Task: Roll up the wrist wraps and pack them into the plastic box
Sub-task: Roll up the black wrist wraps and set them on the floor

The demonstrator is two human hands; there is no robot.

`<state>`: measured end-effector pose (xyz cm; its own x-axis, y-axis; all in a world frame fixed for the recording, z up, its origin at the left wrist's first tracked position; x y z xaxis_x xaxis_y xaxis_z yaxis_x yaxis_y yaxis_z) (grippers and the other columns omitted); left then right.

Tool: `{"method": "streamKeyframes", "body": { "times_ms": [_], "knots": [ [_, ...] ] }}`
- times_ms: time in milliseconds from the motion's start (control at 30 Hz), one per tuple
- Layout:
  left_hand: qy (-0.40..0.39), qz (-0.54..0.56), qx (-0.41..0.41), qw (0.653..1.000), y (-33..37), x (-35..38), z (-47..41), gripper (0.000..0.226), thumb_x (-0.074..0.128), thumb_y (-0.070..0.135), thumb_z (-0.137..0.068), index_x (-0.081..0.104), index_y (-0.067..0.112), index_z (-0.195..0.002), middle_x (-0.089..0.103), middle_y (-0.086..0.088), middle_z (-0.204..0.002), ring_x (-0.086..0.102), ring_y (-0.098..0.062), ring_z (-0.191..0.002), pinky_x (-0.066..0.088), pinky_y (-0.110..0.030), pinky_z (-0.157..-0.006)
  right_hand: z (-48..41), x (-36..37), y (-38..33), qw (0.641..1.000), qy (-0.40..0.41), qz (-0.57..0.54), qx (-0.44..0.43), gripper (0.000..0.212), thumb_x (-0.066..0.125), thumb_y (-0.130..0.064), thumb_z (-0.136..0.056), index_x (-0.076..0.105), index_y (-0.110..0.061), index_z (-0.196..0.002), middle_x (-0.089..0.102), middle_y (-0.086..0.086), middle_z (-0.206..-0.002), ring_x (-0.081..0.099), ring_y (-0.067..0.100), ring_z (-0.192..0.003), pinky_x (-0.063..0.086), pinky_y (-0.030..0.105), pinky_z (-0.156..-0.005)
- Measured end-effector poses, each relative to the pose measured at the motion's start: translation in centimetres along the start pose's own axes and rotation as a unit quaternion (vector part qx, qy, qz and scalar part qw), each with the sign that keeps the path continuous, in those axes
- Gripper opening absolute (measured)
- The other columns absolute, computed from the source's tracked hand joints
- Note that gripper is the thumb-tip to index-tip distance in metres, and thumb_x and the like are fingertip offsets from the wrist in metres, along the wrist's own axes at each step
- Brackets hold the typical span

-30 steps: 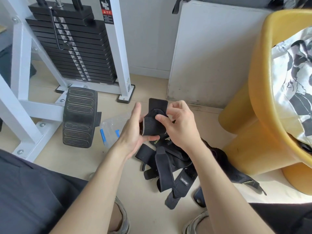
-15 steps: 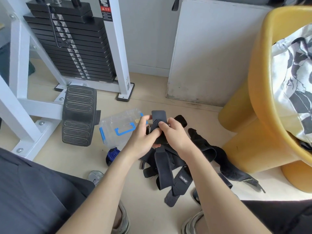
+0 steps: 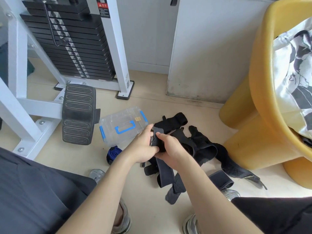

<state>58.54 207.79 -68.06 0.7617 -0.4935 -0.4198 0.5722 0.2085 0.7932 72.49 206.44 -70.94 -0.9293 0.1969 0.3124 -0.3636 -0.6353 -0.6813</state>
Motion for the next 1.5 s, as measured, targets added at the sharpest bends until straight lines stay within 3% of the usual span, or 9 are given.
{"method": "streamKeyframes", "body": {
  "times_ms": [200, 467, 667, 767, 900, 1033, 1200, 1267, 1500],
  "knots": [
    [0.024, 0.082, -0.017, 0.996, -1.0, 0.4, 0.1, 0.104, 0.061, 0.024, -0.080, 0.016, 0.034, -0.173, 0.031, 0.006, -0.174, 0.034, -0.011, -0.152, 0.031, -0.031, -0.114, -0.1, -0.4, 0.2, 0.997, -0.065, 0.016, -0.029, 0.041, 0.057, 0.004, -0.105, 0.053, 0.008, -0.145, 0.068, 0.030, -0.119, 0.068, 0.035, -0.106, 0.056, 0.053, -0.106],
    [0.008, 0.259, -0.043, 0.965, -2.7, 1.5, -0.8, 0.053, 0.042, 0.029, -0.115, 0.039, 0.026, -0.168, 0.041, 0.001, -0.172, 0.038, -0.012, -0.157, 0.027, -0.044, -0.132, -0.6, 0.6, 1.4, 0.988, 0.065, 0.015, -0.140, 0.043, 0.077, 0.007, -0.091, 0.058, -0.009, -0.126, 0.070, 0.025, -0.127, 0.073, 0.033, -0.114, 0.056, 0.050, -0.111],
    [-0.138, 0.384, -0.082, 0.909, -4.6, 1.1, 0.4, 0.030, 0.051, 0.039, -0.116, 0.071, 0.026, -0.134, 0.078, -0.020, -0.125, 0.078, -0.040, -0.103, 0.066, -0.048, -0.091, -1.7, 0.6, 3.0, 0.984, 0.098, 0.050, -0.138, 0.033, 0.078, -0.014, -0.096, 0.060, -0.023, -0.122, 0.078, 0.008, -0.112, 0.075, 0.023, -0.098, 0.063, 0.042, -0.087],
    [-0.092, 0.305, -0.093, 0.943, -6.2, 0.7, 0.0, 0.033, 0.059, 0.030, -0.113, 0.067, 0.012, -0.139, 0.073, -0.017, -0.129, 0.075, -0.032, -0.093, 0.065, -0.046, -0.091, -2.5, 0.5, 4.3, 0.977, 0.084, 0.132, -0.146, 0.013, 0.065, -0.026, -0.108, 0.071, -0.026, -0.119, 0.079, 0.001, -0.108, 0.077, 0.012, -0.096, 0.062, 0.027, -0.071],
    [-0.013, 0.006, -0.119, 0.993, -8.7, 0.0, -0.6, 0.041, 0.081, 0.040, -0.090, 0.071, 0.024, -0.126, 0.076, 0.000, -0.113, 0.076, -0.019, -0.094, 0.062, -0.035, -0.079, -4.0, -0.6, 5.8, 0.946, 0.072, 0.305, -0.084, 0.037, 0.039, -0.023, -0.114, 0.072, -0.018, -0.129, 0.078, -0.004, -0.118, 0.071, 0.014, -0.113, 0.057, 0.025, -0.089],
    [0.106, -0.182, -0.091, 0.973, -11.3, -0.1, -1.6, 0.046, 0.086, 0.031, -0.082, 0.070, 0.019, -0.124, 0.067, 0.001, -0.109, 0.068, -0.026, -0.107, 0.054, -0.032, -0.082, -4.9, -3.9, 6.7, 0.883, 0.086, 0.461, -0.022, 0.038, 0.044, -0.005, -0.105, 0.075, -0.007, -0.128, 0.075, 0.012, -0.127, 0.071, 0.031, -0.118, 0.059, 0.046, -0.106],
    [0.160, -0.244, -0.073, 0.954, -13.5, 0.2, -4.1, 0.045, 0.085, 0.024, -0.087, 0.061, 0.016, -0.124, 0.060, -0.010, -0.115, 0.063, -0.034, -0.108, 0.053, -0.041, -0.087, -5.0, -6.1, 7.3, 0.817, 0.042, 0.564, 0.114, 0.021, 0.061, -0.012, -0.104, 0.077, 0.000, -0.113, 0.070, 0.006, -0.087, 0.067, 0.024, -0.079, 0.059, 0.032, -0.075],
    [0.161, -0.281, -0.082, 0.942, -14.0, 0.3, -4.8, 0.047, 0.084, 0.025, -0.091, 0.053, 0.020, -0.126, 0.060, -0.011, -0.117, 0.064, -0.036, -0.109, 0.054, -0.044, -0.085, -5.3, -7.1, 7.8, 0.771, 0.018, 0.620, 0.144, 0.025, 0.064, -0.016, -0.104, 0.076, -0.001, -0.121, 0.066, 0.006, -0.091, 0.063, 0.025, -0.082, 0.051, 0.031, -0.072],
    [0.116, -0.410, -0.129, 0.895, -16.0, 0.9, -5.6, 0.043, 0.072, 0.021, -0.102, 0.046, 0.023, -0.135, 0.061, -0.006, -0.127, 0.074, -0.035, -0.100, 0.047, -0.041, -0.064, -7.3, -8.7, 9.3, 0.753, 0.068, 0.640, 0.135, 0.030, 0.054, -0.018, -0.099, 0.070, -0.003, -0.119, 0.072, 0.022, -0.117, 0.072, 0.041, -0.109, 0.062, 0.047, -0.095]
  ]
}}
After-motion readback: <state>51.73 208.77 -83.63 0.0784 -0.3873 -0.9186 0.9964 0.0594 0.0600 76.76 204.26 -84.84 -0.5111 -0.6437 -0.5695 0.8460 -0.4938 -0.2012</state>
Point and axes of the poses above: each hand's wrist, its own z-axis away from the middle knuckle, its own x-axis out of the palm, y = z × x, the point moved 2 cm from there along -z, towards the middle knuckle
